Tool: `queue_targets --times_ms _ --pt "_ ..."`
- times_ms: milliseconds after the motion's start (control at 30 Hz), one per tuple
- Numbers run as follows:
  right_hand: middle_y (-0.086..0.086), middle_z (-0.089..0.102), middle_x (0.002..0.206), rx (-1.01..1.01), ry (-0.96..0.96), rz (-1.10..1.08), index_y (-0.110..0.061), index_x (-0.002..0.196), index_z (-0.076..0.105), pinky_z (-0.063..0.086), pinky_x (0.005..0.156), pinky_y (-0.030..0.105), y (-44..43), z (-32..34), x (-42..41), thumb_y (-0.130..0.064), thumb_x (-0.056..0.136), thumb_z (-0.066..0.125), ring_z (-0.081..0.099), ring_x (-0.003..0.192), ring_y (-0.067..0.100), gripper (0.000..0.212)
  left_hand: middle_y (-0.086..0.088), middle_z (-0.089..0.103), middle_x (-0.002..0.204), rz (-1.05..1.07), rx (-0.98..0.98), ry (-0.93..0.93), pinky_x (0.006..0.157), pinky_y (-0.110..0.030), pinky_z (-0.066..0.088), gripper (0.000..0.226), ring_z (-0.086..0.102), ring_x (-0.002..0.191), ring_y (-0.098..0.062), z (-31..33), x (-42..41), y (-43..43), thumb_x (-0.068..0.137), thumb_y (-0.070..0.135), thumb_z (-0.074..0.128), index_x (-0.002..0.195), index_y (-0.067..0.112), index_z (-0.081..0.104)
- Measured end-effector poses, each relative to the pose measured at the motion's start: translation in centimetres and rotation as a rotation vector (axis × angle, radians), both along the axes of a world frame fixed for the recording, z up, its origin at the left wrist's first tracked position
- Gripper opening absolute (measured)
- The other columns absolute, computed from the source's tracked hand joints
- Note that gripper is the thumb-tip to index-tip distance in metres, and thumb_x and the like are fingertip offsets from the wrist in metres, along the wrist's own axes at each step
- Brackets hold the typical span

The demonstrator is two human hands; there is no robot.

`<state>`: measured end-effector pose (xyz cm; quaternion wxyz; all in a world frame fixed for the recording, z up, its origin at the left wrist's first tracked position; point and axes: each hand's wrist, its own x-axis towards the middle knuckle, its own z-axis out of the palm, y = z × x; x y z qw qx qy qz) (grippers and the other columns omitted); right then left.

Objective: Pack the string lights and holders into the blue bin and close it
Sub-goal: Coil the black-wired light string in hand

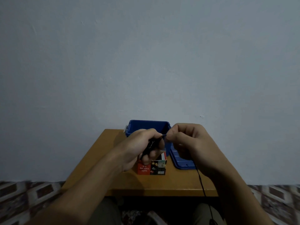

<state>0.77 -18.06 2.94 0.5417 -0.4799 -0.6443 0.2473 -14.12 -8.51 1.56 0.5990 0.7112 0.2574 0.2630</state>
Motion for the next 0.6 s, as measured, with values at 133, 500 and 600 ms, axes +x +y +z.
queue_targets --times_ms 133,500,600 --pt "-0.009 0.047 0.048 0.035 -0.01 -0.079 -0.002 0.08 0.064 0.03 0.041 0.013 0.4 -0.1 0.3 -0.011 0.096 0.059 0.036 0.04 0.0 0.019 0.005 0.033 0.049 -0.098 -0.062 -0.017 0.043 -0.023 0.023 0.042 0.024 0.041 -0.008 0.0 -0.1 0.5 0.1 0.031 0.042 0.062 0.019 0.052" --pt "-0.015 0.055 0.05 0.076 -0.095 -0.092 -0.002 0.088 0.065 0.037 0.044 0.009 0.9 -0.4 0.4 -0.014 0.099 0.057 0.05 0.043 -0.002 0.019 0.003 0.022 0.048 -0.3 -0.059 0.068 0.046 -0.03 0.011 0.068 0.011 0.044 -0.014 -0.1 -0.2 0.9 0.092 0.075 0.023 0.057 0.018 0.03" --pt "-0.017 0.054 0.05 0.069 -0.146 -0.145 -0.006 0.087 0.067 0.035 0.044 0.01 1.2 -0.8 0.5 -0.02 0.099 0.058 0.048 0.043 -0.002 0.02 0.003 0.023 0.044 -0.426 -0.135 0.034 0.043 -0.029 0.011 0.066 0.011 0.041 -0.012 -0.1 -0.4 1.0 0.096 0.069 0.028 0.055 0.017 0.027"
